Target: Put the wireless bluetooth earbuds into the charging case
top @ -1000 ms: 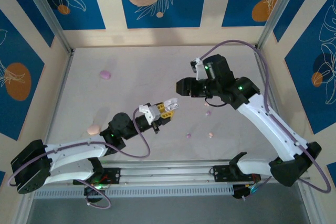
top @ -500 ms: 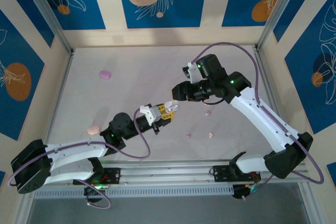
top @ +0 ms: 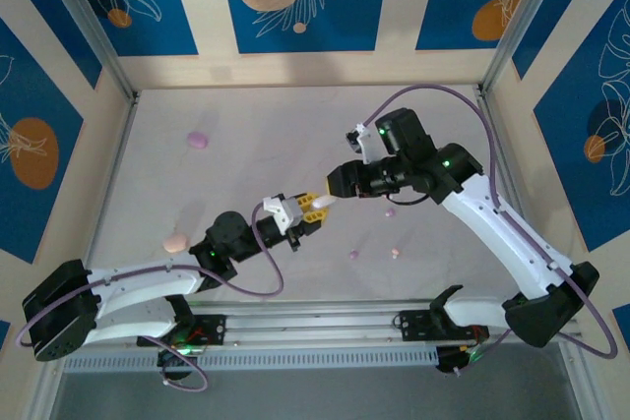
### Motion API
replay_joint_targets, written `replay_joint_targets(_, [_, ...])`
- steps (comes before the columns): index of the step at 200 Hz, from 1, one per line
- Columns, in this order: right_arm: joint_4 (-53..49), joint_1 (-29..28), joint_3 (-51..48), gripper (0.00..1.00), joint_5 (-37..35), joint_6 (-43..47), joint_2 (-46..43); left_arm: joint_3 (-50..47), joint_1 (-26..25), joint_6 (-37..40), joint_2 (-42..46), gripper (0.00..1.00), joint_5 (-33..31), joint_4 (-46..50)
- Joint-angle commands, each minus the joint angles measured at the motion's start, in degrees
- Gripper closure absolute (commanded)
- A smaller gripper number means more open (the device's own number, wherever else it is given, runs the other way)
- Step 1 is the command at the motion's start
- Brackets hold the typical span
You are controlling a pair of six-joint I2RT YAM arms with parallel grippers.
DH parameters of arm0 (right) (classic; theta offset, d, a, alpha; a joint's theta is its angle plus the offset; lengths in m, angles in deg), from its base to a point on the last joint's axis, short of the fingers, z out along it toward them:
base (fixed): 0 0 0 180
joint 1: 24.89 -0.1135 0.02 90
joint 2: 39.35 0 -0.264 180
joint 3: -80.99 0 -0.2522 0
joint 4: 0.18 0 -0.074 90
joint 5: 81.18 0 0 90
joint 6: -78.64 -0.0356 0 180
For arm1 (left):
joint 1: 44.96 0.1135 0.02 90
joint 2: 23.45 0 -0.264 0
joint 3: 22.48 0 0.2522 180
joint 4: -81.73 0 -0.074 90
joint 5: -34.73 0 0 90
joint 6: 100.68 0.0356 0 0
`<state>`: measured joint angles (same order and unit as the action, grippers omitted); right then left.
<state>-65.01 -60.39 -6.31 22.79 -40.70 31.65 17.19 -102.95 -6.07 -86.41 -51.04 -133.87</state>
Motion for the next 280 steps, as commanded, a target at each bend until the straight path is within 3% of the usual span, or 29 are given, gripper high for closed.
replay_joint_targets(1, [-2.10,0.09,-0.46,0.51,0.70,1.65,-1.38,1.93,-0.31,-0.73,-0.15,0.79,-0.85,-3.90])
replay_joint_targets(41, [1.20,0.61,-2.77,0.49,-8.43,2.81,-6.48,2.27,-0.19,-3.25,0.28,0.77,-0.86,-2.39])
replay_joint_targets(78, [3.04,5.12,-8.90,0.48,-17.81,-1.90,-13.70,7.10,1.27,-10.53,0.70,0.74,-0.98,11.23])
replay_joint_targets(110, [3.40,12.23,-13.77,0.48,-15.99,-6.95,-18.02,12.82,4.77,-19.12,-2.93,0.73,1.56,21.50])
replay_joint_targets(147, [5.00,17.30,-18.50,0.48,-11.92,-9.32,-20.53,21.05,9.25,-31.39,-12.99,0.75,6.14,30.02])
replay_joint_targets(168, [5.42,18.89,-20.47,0.48,-10.26,-9.81,-20.69,25.65,11.15,-37.30,-20.44,0.76,9.39,30.64])
replay_joint_targets(221, [7.41,21.74,-24.84,0.48,-6.95,-10.56,-20.88,40.62,13.41,-48.93,-39.64,0.77,9.98,34.77])
replay_joint_targets(280, [9.92,24.16,-27.51,0.48,-4.62,-11.09,-20.61,58.51,14.30,-56.89,-57.99,0.77,10.72,41.63])
